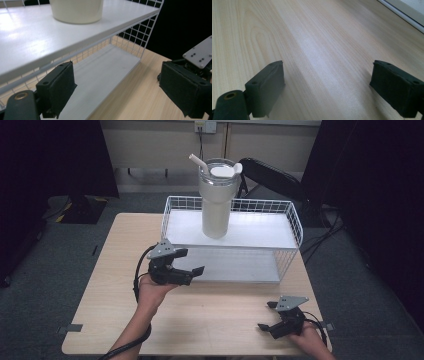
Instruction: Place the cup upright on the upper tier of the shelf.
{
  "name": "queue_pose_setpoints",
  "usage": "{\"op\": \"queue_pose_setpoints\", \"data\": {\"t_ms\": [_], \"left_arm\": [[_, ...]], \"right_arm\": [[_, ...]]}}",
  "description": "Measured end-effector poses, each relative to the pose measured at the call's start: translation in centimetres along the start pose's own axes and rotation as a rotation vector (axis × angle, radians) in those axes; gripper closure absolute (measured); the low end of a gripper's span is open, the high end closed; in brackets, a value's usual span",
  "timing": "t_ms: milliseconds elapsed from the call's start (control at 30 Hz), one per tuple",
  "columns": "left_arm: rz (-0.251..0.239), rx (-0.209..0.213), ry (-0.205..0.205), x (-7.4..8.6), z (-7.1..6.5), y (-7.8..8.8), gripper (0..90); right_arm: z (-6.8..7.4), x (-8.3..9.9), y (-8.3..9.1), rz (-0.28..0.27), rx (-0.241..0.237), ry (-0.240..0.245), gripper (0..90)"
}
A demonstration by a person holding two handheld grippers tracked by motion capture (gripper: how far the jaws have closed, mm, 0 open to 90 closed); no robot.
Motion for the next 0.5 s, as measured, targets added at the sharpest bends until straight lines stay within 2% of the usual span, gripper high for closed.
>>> {"op": "queue_pose_setpoints", "data": {"t_ms": [333, 500], "left_arm": [[0.022, 0.002, 0.033, 3.6, 0.2, 0.1, 12.4], [0.048, -0.004, 0.057, 6.3, 0.4, -0.1, 12.2]], "right_arm": [[0.0, 0.0, 0.0, 0.000, 0.000, 0.000, 11.1], [0.0, 0.0, 0.0, 0.000, 0.000, 0.000, 11.1]]}}
Point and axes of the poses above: each handheld gripper's, and its own axes: y roughly backward along the jaws, x roughly out of its underside, z roughly to its left, the point moved 7 cm from there along -y, roughly forward along the jaws, and after that the axes turned 10 degrees about x, right-handed, at the moved point
